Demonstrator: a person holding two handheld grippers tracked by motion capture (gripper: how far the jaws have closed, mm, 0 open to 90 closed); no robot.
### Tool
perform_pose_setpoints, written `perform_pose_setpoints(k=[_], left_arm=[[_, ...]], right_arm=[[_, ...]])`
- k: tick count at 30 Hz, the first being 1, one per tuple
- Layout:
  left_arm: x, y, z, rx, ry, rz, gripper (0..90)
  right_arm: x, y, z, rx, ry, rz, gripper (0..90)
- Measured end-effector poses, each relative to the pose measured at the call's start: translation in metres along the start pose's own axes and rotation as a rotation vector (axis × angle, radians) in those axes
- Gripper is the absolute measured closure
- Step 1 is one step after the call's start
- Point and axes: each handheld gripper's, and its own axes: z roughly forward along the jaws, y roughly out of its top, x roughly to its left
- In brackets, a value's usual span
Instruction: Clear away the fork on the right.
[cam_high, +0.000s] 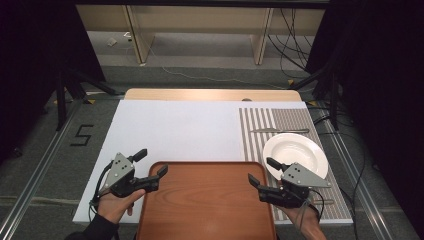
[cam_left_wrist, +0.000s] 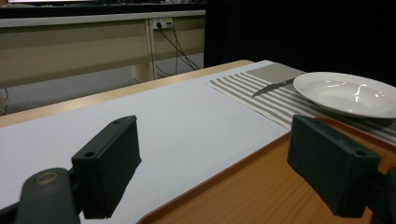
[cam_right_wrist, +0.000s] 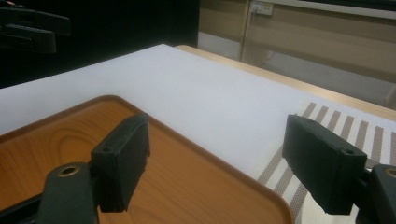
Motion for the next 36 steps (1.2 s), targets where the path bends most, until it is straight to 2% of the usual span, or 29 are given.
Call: perform_pose_setpoints(k=[10,17,32,36], left_arm=[[0.0,0.0,0.0,0.0,-0.001,0.001,16.6],[-0.001,0.0,0.001,0.003,-0.003,0.005,16.5],[-0.001,-0.001,0.0,0.004,-0.002,0.007,16.6],[-0.001,-0.001,0.001,0.005,-0.002,0.01,16.5]], right_arm=[[-0.01,0.0,-0.005,0.04,-0.02,-0.014,23.6],[-0.019,-0.003,-0.008,0.088,-0.047,0.012,22.6],[-0.03,-0.008,-0.013,0.154,-0.081,0.043,21.8],[-0.035,-0.011,-0.015,0.216,-0.097,0.038,21.0]])
